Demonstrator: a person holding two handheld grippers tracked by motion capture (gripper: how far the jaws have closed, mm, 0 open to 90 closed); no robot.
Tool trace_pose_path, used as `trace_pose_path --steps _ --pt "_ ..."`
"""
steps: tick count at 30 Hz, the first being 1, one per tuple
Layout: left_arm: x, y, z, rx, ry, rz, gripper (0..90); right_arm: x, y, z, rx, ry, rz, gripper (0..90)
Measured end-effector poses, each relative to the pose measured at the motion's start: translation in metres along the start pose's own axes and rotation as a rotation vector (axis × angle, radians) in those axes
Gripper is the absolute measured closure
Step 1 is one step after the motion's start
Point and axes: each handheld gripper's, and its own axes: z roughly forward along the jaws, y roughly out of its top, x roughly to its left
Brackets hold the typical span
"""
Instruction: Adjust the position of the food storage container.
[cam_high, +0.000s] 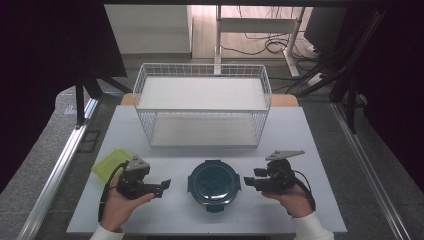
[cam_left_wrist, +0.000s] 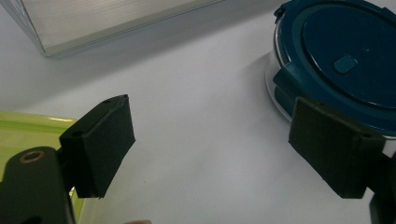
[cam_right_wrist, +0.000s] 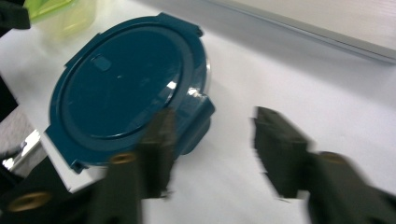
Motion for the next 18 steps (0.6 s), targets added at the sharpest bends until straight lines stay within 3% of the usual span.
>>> trace_pose_path --steps 6,12,18 --pt "0.0023 -0.0036 0.0031 0.013 -0.005 -0.013 14.4 -0.0038 -0.0048 -0.0032 -0.064 0.022 0.02 28.0" --pt "0.0012 -0.0061 -0.0008 0.007 -0.009 -0.021 14.5 0.0005 -0.0047 -0.0062 -0.089 0.001 0.011 23.8" --pt "-0.0003 -0.0069 -0.0015 0.004 -0.012 -0.028 14.5 -0.0014 -0.0074 -0.0066 -0.132 0.047 0.024 22.3"
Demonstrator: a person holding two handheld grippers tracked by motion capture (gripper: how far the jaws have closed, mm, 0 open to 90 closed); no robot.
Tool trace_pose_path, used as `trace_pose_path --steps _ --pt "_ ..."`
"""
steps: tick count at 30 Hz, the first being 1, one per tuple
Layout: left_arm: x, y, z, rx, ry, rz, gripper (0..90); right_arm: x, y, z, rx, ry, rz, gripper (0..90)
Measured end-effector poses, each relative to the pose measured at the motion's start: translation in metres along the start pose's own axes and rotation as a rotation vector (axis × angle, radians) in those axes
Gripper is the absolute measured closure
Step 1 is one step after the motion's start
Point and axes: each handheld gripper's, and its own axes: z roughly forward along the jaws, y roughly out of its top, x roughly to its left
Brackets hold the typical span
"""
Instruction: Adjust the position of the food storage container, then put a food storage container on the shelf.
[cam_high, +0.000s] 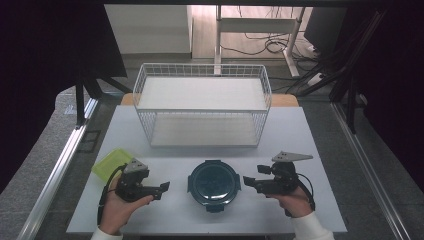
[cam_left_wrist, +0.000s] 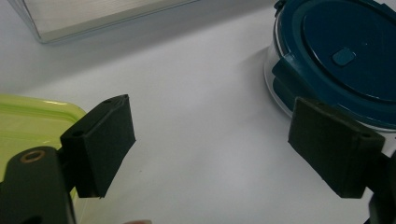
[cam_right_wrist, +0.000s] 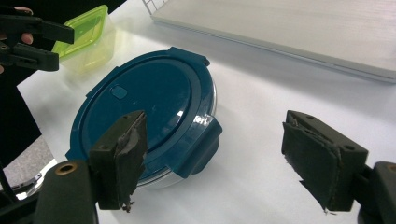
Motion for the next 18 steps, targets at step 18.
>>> trace_pose_path --steps 18 --pt "-0.01 0.008 0.005 -0.057 0.005 0.046 16.9 0.001 -0.009 0.003 -0.017 0.01 0.029 18.0"
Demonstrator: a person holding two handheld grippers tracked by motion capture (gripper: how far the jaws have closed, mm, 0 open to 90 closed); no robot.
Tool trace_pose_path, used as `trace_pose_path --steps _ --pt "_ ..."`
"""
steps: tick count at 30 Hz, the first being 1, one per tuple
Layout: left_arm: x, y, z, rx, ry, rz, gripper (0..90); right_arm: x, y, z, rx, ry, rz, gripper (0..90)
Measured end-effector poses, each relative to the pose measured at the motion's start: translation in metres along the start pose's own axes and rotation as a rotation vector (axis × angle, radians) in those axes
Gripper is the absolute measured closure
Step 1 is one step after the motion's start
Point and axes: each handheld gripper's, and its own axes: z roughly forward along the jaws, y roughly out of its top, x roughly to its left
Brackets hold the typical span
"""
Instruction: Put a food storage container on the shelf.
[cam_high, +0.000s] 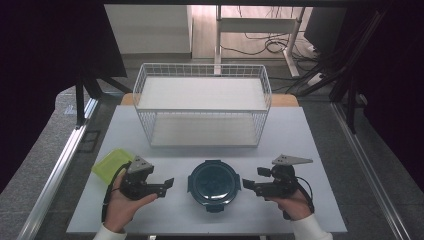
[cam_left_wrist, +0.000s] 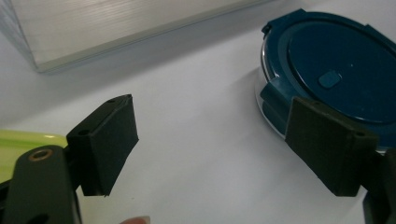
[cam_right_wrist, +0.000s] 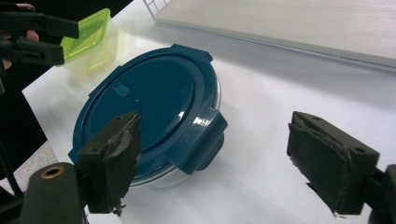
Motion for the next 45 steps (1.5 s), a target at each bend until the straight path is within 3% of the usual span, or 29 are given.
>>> trace_pose_path --steps 4,9,13,14,17,22,34,38,45 --pt "-0.004 0.002 0.003 0.007 -0.014 -0.004 18.5 -0.002 0.001 0.003 0.019 -0.011 0.022 19.4" --pt "-0.005 0.006 0.0 -0.018 -0.02 -0.058 22.5 -0.001 0.002 0.005 0.032 -0.025 0.015 19.9" --pt "-0.006 0.008 0.003 -0.013 -0.061 -0.106 21.4 0.002 -0.001 0.006 0.047 -0.019 0.025 18.4" --pt "-0.006 0.008 0.007 0.003 -0.089 -0.129 18.2 0.001 -0.002 0.008 0.049 -0.004 0.053 16.9" --pt "-0.008 0.007 0.011 0.017 -0.098 -0.154 14.2 0.001 -0.003 0.011 0.059 0.007 0.065 15.6" --pt "-0.008 0.009 0.019 0.043 -0.156 -0.212 10.8 -0.001 -0.001 0.018 0.071 0.03 0.115 14.2" --pt "-0.019 0.02 0.049 0.1 -0.262 -0.257 8.0 -0.004 0.01 0.045 0.122 0.054 0.165 12.2" --pt "-0.023 0.019 0.057 0.114 -0.31 -0.261 7.5 -0.005 0.007 0.047 0.125 0.069 0.194 12.2" --pt "-0.025 0.016 0.066 0.138 -0.347 -0.286 7.6 -0.008 0.002 0.047 0.136 0.084 0.22 12.1"
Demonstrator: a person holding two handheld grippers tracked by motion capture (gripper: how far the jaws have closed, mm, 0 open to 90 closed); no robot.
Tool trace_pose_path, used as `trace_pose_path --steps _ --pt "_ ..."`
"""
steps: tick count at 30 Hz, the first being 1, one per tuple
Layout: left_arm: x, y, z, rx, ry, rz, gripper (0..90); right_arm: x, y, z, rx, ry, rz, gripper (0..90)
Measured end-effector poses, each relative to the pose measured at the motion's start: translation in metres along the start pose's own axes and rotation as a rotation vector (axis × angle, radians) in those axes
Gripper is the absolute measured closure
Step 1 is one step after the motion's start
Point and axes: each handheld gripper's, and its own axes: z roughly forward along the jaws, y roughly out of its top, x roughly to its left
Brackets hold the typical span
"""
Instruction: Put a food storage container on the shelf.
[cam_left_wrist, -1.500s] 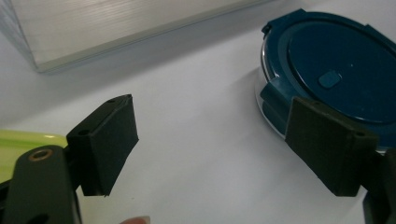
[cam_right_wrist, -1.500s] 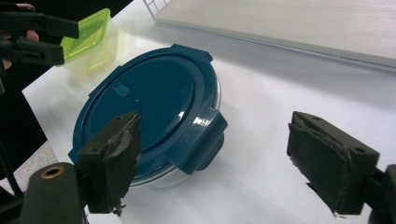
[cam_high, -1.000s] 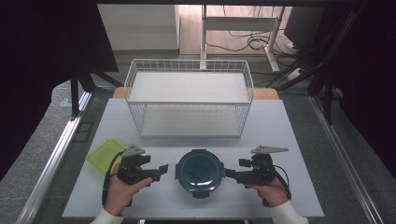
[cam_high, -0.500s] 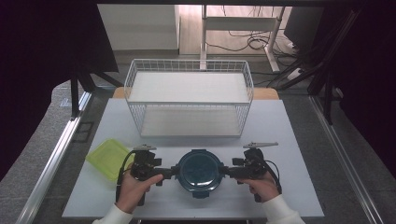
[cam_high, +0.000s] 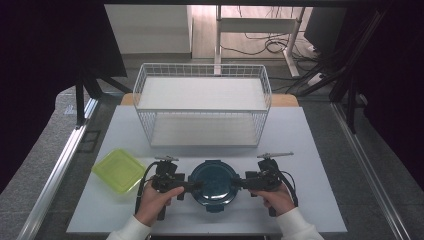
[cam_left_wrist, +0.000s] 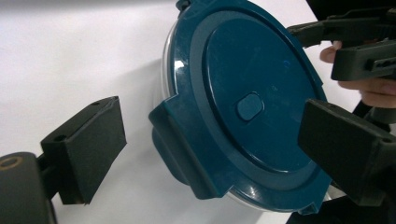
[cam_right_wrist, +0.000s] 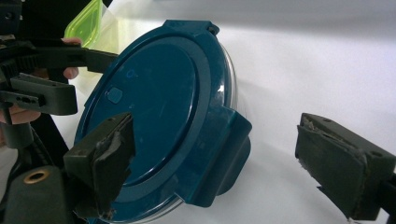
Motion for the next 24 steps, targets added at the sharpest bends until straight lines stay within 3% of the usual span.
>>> trace_pose_path --steps 10,18,21,24 --pt "0.005 -0.003 0.014 0.031 -0.042 -0.045 6.8 -0.001 -0.01 0.016 0.06 0.047 0.036 11.8" --pt "0.009 -0.007 0.023 0.049 -0.092 -0.112 9.6 0.001 -0.011 0.023 0.073 0.09 0.078 13.8" --pt "0.011 -0.01 0.026 0.061 -0.14 -0.145 13.0 0.001 -0.013 0.025 0.085 0.117 0.095 18.0" --pt "0.01 -0.01 0.026 0.069 -0.141 -0.156 13.0 0.002 -0.013 0.025 0.098 0.122 0.104 18.2"
